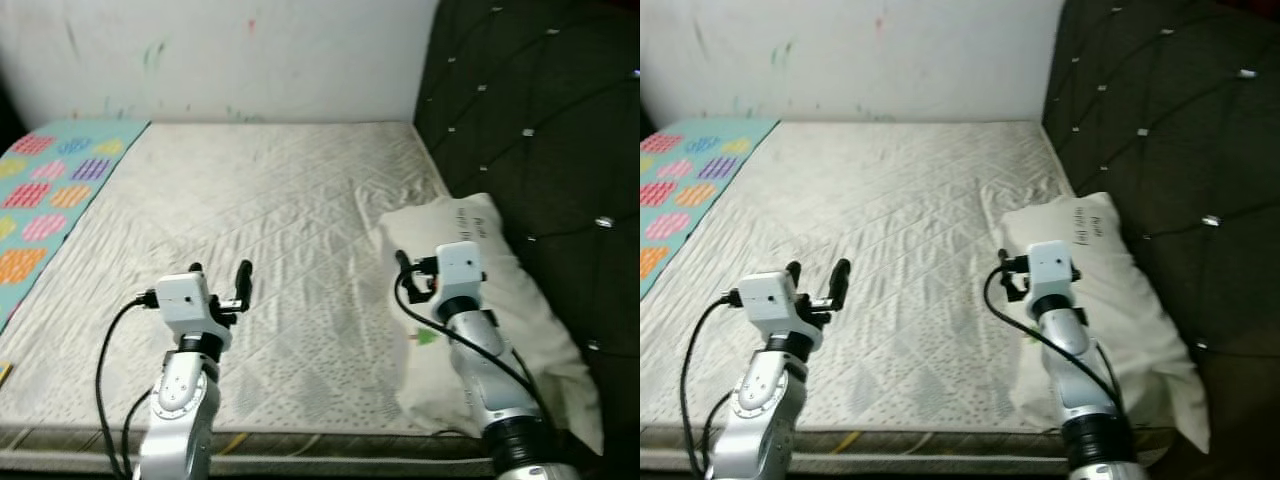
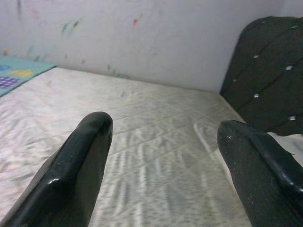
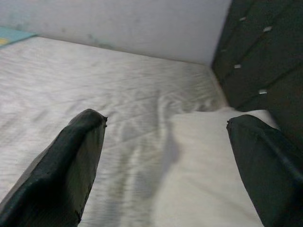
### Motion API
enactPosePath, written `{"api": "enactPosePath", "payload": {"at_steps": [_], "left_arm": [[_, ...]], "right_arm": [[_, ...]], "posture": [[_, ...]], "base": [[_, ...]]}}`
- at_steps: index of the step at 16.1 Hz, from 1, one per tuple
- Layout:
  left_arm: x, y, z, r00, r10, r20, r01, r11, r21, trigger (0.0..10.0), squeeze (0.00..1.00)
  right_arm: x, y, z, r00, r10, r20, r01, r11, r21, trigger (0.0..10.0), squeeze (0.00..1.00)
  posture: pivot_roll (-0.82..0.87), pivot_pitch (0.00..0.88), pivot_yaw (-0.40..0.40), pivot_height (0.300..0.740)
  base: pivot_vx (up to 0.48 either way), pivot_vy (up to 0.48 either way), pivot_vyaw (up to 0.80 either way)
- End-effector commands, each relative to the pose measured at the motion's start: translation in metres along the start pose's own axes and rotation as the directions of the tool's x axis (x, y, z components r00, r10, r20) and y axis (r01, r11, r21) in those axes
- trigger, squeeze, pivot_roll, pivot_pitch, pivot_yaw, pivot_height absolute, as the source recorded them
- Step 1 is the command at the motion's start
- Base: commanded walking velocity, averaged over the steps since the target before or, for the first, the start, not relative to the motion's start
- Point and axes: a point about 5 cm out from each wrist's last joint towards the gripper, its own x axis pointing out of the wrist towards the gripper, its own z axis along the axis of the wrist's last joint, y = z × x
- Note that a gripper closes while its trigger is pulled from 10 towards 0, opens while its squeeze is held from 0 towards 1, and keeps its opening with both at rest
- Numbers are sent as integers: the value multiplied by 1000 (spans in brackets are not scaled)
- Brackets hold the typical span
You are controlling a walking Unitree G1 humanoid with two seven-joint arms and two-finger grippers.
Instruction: Clean up the room
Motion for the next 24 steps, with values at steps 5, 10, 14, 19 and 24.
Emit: {"api": "enactPosePath", "payload": {"at_steps": [5, 10, 14, 19, 24], "left_arm": [[1, -1, 3, 1000, -6, 13, 6, 1000, 10, 10000, 0], [0, 0, 3, 1000, 3, 10, -3, 1000, 14, 10000, 0], [0, 0, 3, 1000, 5, 9, -5, 1000, 16, 10000, 0], [-1, 0, 2, 1000, 2, 4, -2, 1000, 17, 10000, 0], [-2, 1, 2, 1000, 6, 1, -6, 1000, 22, 10000, 0]], "right_arm": [[-2, 6, -2, 998, 55, -21, -55, 998, -20, 10000, 0], [-3, 11, -5, 995, 95, -32, -96, 995, -30, 10000, 0], [-3, 11, -5, 994, 99, -35, -100, 995, -25, 10000, 0], [-4, 13, -6, 993, 116, -34, -117, 993, -24, 10000, 0], [-4, 11, -3, 996, 94, -8, -94, 996, 6, 10000, 627]], "posture": [[-130, 0, 36, 740], [-123, 0, 29, 740], [-123, 0, 29, 740], [-122, 0, 36, 740], [-119, 0, 35, 740]], "base": [[0, 480, 0], [0, 480, 0], [0, 480, 0], [0, 480, 0], [0, 480, 0]]}}
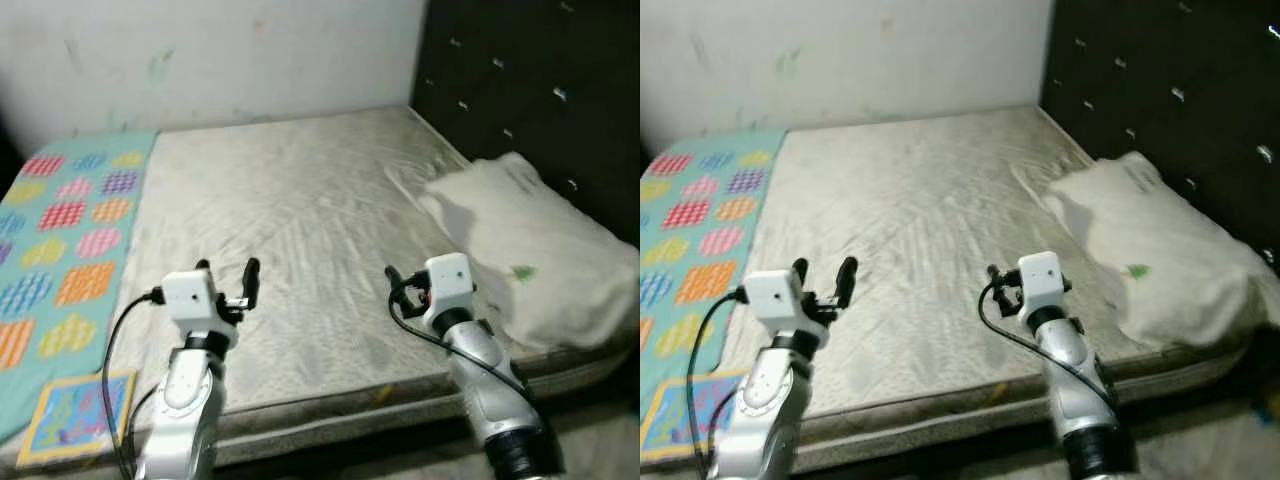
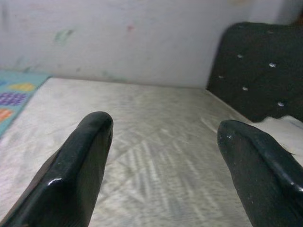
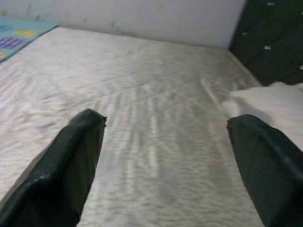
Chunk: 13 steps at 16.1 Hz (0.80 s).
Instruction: Clean up the room
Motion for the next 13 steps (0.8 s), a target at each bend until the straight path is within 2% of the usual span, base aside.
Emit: {"api": "enactPosePath", "payload": {"at_steps": [1, 5, 7, 8, 9, 13], "left_arm": [[0, 5, 2, 1000, 21, 1, -21, 1000, 13, 10000, 0], [-1, 5, 2, 1000, 21, 2, -21, 1000, 19, 10000, 0], [-2, 5, 2, 1000, 17, 3, -17, 1000, 15, 10000, 0], [-2, 4, 3, 1000, 12, 11, -12, 1000, 14, 10000, 0], [-1, 4, 3, 1000, 11, 14, -11, 1000, 14, 10000, 0], [-2, 3, 4, 1000, 0, 18, -1, 1000, 21, 10000, 0]], "right_arm": [[3, 3, 11, 999, 6, 49, -7, 1000, 17, 10000, 1000], [2, 2, 11, 998, 1, 55, -3, 1000, 21, 10000, 1000], [1, 2, 10, 999, 1, 50, -2, 1000, 17, 10000, 1000], [1, 2, 9, 999, 5, 47, -5, 1000, 14, 10000, 165], [1, 3, 9, 999, 7, 47, -7, 1000, 13, 10000, 0], [2, 5, 13, 998, 18, 68, -19, 1000, 20, 10000, 0]], "posture": [[-117, 0, 36, 740], [-120, 0, 37, 740], [-121, 0, 37, 740], [-121, 0, 37, 740], [-120, 0, 37, 740], [-118, 0, 37, 740]], "base": [[0, 480, 0], [0, 393, 0], [0, 139, 0], [0, 0, 0], [0, 0, 0], [0, 0, 0]]}}
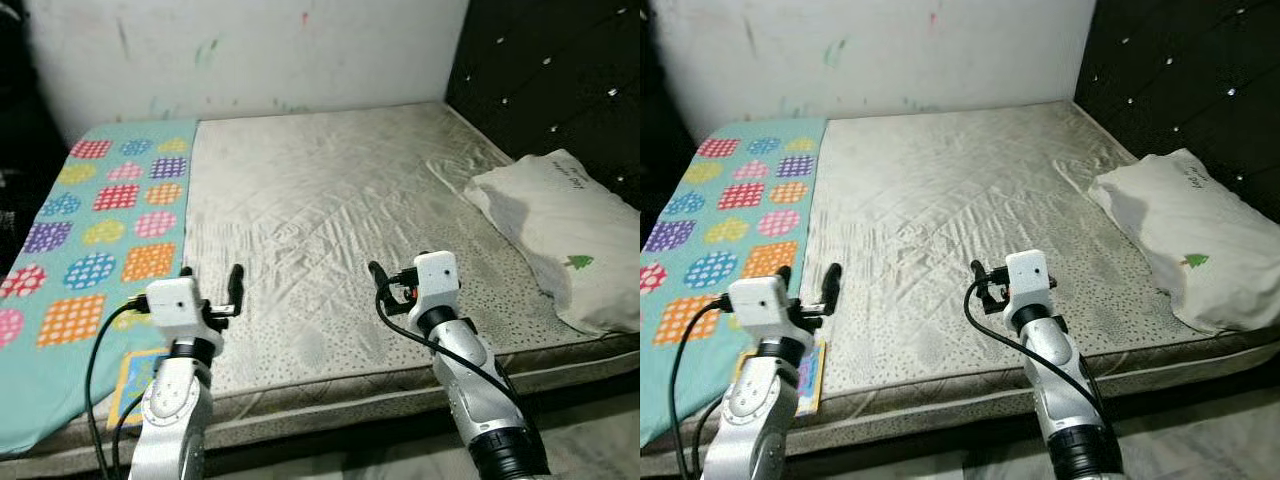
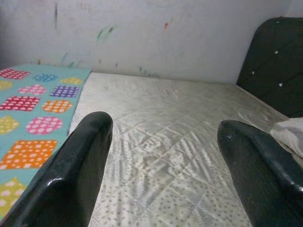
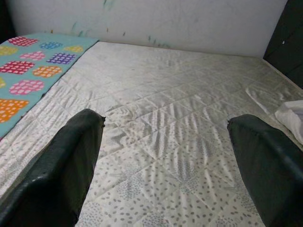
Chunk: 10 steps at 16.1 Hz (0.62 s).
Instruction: Clean up the room
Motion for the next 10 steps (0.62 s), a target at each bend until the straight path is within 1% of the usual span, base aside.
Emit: {"api": "enactPosePath", "payload": {"at_steps": [1, 7, 10], "left_arm": [[1, -1, 6, 1000, -14, 26, 14, 1000, 9, 10000, 0], [0, -3, 6, 999, -29, 28, 29, 1000, 1, 10000, 0], [1, -1, 3, 1000, -5, 8, 5, 1000, -6, 10000, 0]], "right_arm": [[1, -1, 7, 1000, 3, 30, -3, 1000, -3, 10000, 0], [1, -1, 7, 1000, 4, 30, -4, 1000, -5, 10000, 0], [1, -2, 6, 1000, 1, 24, -1, 1000, -9, 10000, 0]], "posture": [[-118, 0, 37, 740], [-119, 0, 39, 740], [-121, 0, 39, 740]], "base": [[0, 0, 0], [0, 0, 0], [0, 0, 0]]}}
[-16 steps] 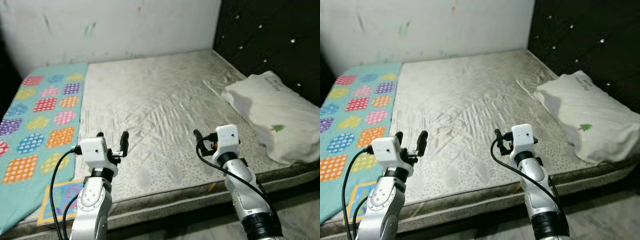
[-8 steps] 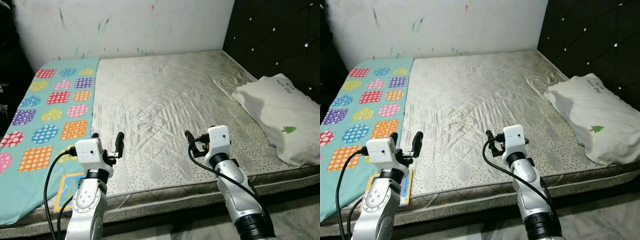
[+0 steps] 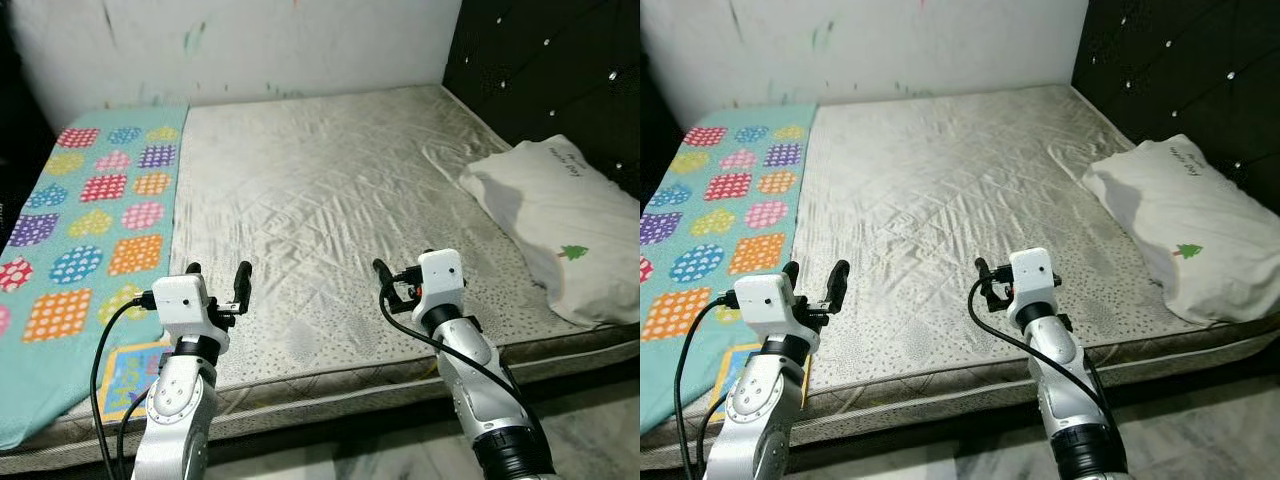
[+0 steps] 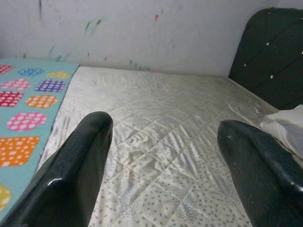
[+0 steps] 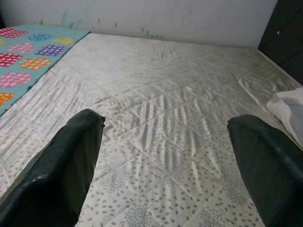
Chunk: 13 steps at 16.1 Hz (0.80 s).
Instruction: Clean up the room
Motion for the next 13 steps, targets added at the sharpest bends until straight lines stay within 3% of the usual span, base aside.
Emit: {"api": "enactPosePath", "payload": {"at_steps": [1, 10, 13], "left_arm": [[1, 2, 1, 1000, 8, -3, -8, 1000, 1, 10000, 0], [1, 1, 3, 1000, -16, 16, 15, 1000, 10, 10000, 0], [1, 0, 3, 1000, -23, 16, 23, 1000, 12, 10000, 0]], "right_arm": [[1, 2, 4, 1000, 8, 16, -8, 1000, 1, 10000, 0], [1, 2, 4, 1000, 11, 15, -11, 1000, 1, 10000, 0], [2, 0, 5, 1000, 7, 17, -7, 1000, -2, 10000, 0]], "posture": [[-121, 0, 39, 740], [-121, 0, 40, 740], [-120, 0, 37, 740]], "base": [[0, 0, 0], [0, 69, 0], [306, 0, 0]]}}
